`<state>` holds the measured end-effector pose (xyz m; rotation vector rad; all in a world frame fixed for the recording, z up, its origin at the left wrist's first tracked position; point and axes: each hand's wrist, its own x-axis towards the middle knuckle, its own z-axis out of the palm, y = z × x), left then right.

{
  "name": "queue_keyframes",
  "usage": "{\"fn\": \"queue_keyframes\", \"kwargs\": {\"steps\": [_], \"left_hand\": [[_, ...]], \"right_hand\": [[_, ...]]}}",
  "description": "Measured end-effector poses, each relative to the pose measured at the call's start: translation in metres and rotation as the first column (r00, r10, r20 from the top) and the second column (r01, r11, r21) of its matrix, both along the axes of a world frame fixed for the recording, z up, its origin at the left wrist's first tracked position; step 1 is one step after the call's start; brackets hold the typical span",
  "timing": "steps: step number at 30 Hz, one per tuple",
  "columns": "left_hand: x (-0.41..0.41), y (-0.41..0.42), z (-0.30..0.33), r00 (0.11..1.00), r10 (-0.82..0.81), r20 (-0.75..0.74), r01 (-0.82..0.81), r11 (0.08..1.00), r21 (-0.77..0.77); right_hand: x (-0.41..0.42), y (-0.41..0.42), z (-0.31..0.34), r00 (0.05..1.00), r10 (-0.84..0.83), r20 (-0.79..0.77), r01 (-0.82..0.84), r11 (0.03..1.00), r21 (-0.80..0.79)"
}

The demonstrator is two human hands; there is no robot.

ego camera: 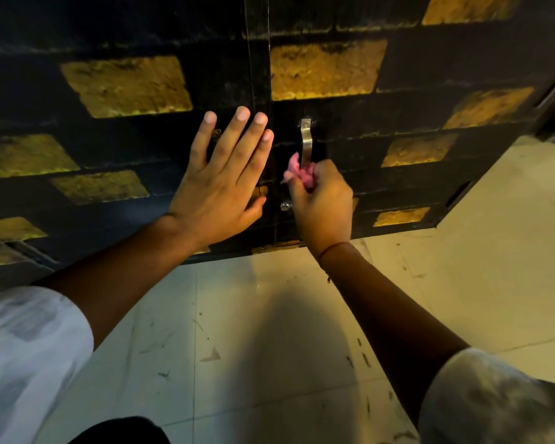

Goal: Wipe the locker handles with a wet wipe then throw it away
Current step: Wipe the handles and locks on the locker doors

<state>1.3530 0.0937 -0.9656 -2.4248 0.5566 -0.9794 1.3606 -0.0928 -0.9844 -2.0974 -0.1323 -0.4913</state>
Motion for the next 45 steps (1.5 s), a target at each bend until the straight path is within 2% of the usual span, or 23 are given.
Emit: {"fn": "queue_keyframes", "kwargs": {"steps": [4,6,8,11,13,15,16,18,23,26,28,30,32,35,37,39,41,43,45], "left_hand": [[0.0,0.004,0.002,1.0,-0.017,0.019,0.016,1.0,0.015],[0.0,0.003,0.003,1.0,-0.013,0.022,0.012,1.0,0.02],[0.001,0.002,0.003,1.0,-0.002,0.031,0.001,1.0,0.031],[0.003,-0.007,0.009,0.999,0.002,0.032,-0.002,1.0,0.023],[0.005,-0.011,0.014,0.999,0.017,0.049,-0.018,0.999,0.027],[0.006,-0.012,0.019,0.998,0.03,0.061,-0.032,0.999,0.029],[0.007,-0.013,0.022,0.997,0.038,0.066,-0.041,0.999,0.03],[0.007,-0.015,0.025,0.995,0.066,0.076,-0.07,0.996,0.05],[0.005,-0.018,0.024,0.991,0.093,0.096,-0.102,0.991,0.088],[0.003,-0.015,0.023,0.993,0.077,0.093,-0.087,0.99,0.107],[0.002,-0.01,0.021,0.995,0.065,0.081,-0.075,0.99,0.122],[0.001,-0.001,0.019,0.996,0.057,0.075,-0.066,0.989,0.129],[-0.002,0.01,0.018,0.997,0.053,0.062,-0.059,0.993,0.106],[-0.008,0.03,0.019,0.998,0.035,0.049,-0.036,0.999,0.008],[-0.012,0.044,0.02,0.997,0.037,0.063,-0.035,0.999,-0.034],[-0.016,0.058,0.02,0.995,0.071,0.071,-0.067,0.996,-0.052],[-0.02,0.069,0.021,0.994,0.099,0.054,-0.097,0.994,-0.047],[-0.023,0.075,0.018,0.991,0.125,0.037,-0.124,0.992,-0.032],[-0.025,0.078,0.017,0.989,0.146,0.032,-0.146,0.989,-0.005]], "right_hand": [[0.002,-0.02,-0.009,0.998,-0.067,0.017,0.066,0.997,0.051],[0.003,-0.022,-0.004,0.991,-0.052,0.123,0.046,0.998,0.051],[0.003,-0.019,0.004,0.969,0.036,0.243,-0.037,0.999,0.0],[0.01,-0.022,0.011,0.97,0.112,0.216,-0.095,0.992,-0.085],[0.01,-0.026,0.015,0.973,0.042,0.225,-0.034,0.999,-0.041],[0.007,-0.026,0.024,0.945,-0.06,0.322,0.035,0.996,0.085],[0.006,-0.022,0.029,0.922,-0.061,0.383,0.025,0.995,0.098],[0.006,-0.015,0.036,0.889,0.035,0.457,-0.05,0.999,0.021],[0.009,-0.021,0.033,0.906,0.118,0.407,-0.055,0.985,-0.165],[0.006,-0.025,0.038,0.922,0.103,0.373,-0.042,0.985,-0.168],[0.005,-0.023,0.043,0.916,0.088,0.391,-0.03,0.988,-0.153],[0.007,-0.021,0.043,0.899,0.12,0.421,-0.036,0.979,-0.202],[0.007,-0.022,0.033,0.894,0.172,0.414,-0.046,0.954,-0.297],[0.0,-0.027,0.005,0.929,0.206,0.309,-0.064,0.908,-0.414],[-0.007,-0.021,0.003,0.928,0.216,0.302,-0.094,0.924,-0.371],[-0.009,0.003,0.022,0.891,0.244,0.382,-0.144,0.952,-0.271],[-0.009,0.033,0.045,0.835,0.297,0.463,-0.201,0.948,-0.246],[-0.008,0.059,0.054,0.803,0.39,0.451,-0.262,0.91,-0.321],[-0.008,0.071,0.047,0.811,0.438,0.387,-0.273,0.869,-0.412]]}}
